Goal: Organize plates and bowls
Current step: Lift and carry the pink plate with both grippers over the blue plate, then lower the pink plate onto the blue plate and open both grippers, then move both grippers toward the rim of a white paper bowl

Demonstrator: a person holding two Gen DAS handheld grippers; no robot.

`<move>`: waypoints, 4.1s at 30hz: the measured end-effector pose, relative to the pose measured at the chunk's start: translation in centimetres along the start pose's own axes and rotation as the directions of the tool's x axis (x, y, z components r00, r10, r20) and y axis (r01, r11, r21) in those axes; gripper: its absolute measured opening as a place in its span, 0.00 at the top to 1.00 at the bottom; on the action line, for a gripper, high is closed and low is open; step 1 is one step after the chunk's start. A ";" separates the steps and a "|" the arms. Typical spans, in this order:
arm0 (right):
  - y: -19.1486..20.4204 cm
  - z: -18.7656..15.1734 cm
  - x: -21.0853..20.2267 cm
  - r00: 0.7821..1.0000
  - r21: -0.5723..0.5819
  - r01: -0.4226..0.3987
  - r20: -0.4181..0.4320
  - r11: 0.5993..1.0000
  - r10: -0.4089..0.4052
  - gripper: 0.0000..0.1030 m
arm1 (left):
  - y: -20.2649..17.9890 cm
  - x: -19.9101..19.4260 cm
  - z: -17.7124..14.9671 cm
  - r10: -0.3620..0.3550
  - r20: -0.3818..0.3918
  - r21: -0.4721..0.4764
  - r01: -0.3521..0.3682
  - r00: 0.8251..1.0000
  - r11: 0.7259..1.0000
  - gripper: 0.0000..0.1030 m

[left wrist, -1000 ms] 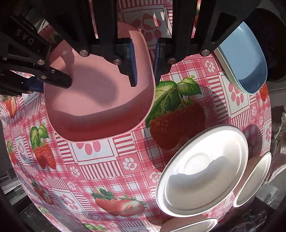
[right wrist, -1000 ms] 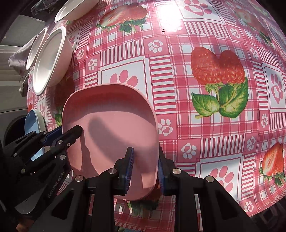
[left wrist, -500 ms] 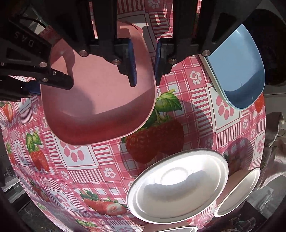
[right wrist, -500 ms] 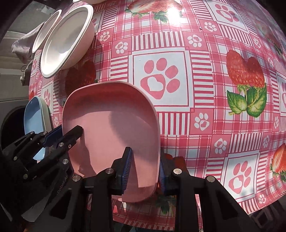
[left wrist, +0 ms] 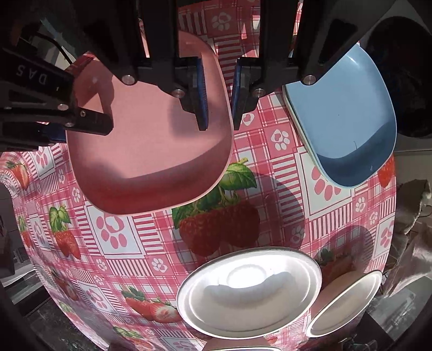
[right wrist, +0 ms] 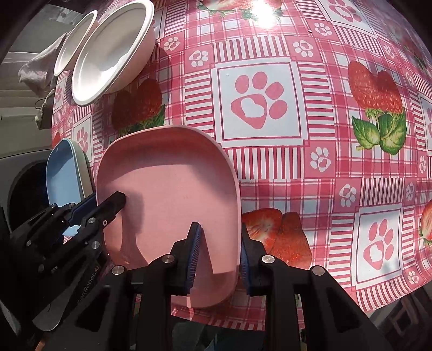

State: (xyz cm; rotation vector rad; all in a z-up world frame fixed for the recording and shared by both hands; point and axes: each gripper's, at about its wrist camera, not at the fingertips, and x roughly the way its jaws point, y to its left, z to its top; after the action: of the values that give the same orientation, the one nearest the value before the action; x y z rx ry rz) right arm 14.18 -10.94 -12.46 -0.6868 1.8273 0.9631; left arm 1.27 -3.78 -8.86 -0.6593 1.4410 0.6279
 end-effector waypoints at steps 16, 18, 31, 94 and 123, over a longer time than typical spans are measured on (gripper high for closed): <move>4.3 0.6 -2.7 1.000 -0.058 0.017 0.023 0.998 -0.016 0.72 | 4.4 -3.7 -1.3 -0.012 0.048 -0.029 0.013 0.999 1.000 0.83; 5.3 1.0 -3.0 1.000 -0.068 0.021 0.023 0.997 -0.020 0.72 | 5.1 -4.2 -1.4 -0.011 0.060 -0.035 0.013 0.998 0.999 0.83; 12.1 3.5 -2.2 0.999 -0.164 0.033 0.031 0.986 -0.029 0.72 | 8.4 -5.0 -2.0 0.010 0.099 -0.137 0.003 0.995 0.991 0.83; 22.5 4.9 4.7 0.996 -0.326 -0.064 -0.087 0.943 0.038 0.65 | 19.2 -3.8 -5.1 0.162 0.077 -0.410 -0.117 0.984 0.904 0.46; 8.0 6.6 -1.7 0.995 0.035 -0.042 0.088 0.999 0.039 0.01 | 12.9 -6.3 0.6 0.017 0.149 -0.243 0.020 0.989 0.970 0.33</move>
State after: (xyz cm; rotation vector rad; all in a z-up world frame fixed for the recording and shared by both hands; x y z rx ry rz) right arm 11.74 -0.98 -10.03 -0.5781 1.7833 0.9691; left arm -8.00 5.42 -2.94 -0.7877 1.2336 0.8454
